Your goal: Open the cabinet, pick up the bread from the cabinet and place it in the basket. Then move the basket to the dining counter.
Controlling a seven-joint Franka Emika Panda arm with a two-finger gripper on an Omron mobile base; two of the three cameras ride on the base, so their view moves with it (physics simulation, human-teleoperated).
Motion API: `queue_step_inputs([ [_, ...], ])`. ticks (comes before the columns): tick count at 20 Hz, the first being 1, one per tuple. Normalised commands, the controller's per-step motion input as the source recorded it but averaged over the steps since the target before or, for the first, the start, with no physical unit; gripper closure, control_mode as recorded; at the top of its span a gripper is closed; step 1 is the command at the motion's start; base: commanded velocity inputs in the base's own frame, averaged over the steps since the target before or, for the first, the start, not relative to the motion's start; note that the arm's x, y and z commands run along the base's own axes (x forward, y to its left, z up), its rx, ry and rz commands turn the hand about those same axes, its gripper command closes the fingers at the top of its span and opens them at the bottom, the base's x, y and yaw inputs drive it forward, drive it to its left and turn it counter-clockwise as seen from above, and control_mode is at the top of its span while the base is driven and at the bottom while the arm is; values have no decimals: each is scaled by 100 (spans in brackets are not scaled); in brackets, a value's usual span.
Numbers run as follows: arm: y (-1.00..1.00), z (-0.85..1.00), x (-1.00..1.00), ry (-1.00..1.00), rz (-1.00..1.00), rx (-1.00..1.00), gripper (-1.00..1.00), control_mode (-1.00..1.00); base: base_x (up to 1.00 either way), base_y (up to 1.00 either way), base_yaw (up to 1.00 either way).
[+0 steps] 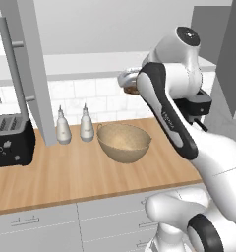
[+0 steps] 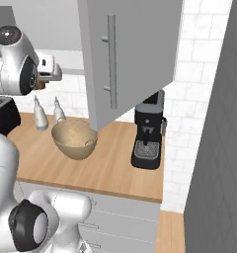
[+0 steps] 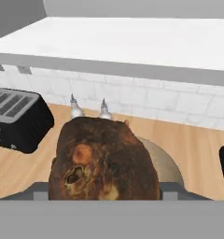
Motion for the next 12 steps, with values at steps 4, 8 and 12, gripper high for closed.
queue_step_inputs([
  [4,0,-85,-23,17,-1,-8,100,-100,0,0,0],
  [8,0,-99,-5,9,0,-1,100,-100,0,0,0],
  [12,-7,-98,3,8,0,0,100,-100,0,0,0],
])
